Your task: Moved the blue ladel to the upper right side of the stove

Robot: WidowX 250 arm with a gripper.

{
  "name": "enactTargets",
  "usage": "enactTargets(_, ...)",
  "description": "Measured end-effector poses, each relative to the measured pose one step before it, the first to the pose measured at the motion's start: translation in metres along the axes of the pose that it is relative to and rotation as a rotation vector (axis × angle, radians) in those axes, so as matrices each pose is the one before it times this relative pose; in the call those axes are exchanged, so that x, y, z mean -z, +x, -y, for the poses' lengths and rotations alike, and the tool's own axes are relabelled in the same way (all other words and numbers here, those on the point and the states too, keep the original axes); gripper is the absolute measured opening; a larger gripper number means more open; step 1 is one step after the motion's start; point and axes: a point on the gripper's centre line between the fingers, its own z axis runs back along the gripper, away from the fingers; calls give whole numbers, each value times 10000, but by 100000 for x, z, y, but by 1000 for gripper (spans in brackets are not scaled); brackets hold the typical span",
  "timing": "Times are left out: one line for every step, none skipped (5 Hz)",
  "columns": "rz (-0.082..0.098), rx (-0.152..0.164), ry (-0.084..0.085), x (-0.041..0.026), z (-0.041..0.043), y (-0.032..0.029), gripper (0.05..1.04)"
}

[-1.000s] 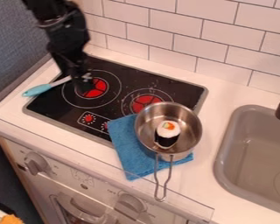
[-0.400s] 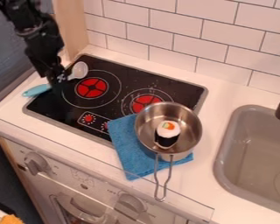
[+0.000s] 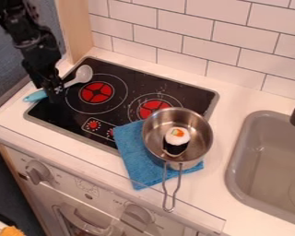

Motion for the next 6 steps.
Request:
enactTargets(-217, -115, 67, 957, -802, -713, 999)
enactTargets(-57, -42, 118, 336, -904, -510, 929)
enactTargets(-167, 156, 91, 150, -180, -314, 665)
enactTargets(81, -71, -61, 75, 217, 53, 389)
enactTargets(46, 53, -60, -2, 418, -64, 337)
enactTargets(16, 263, -75, -16, 689, 504, 337)
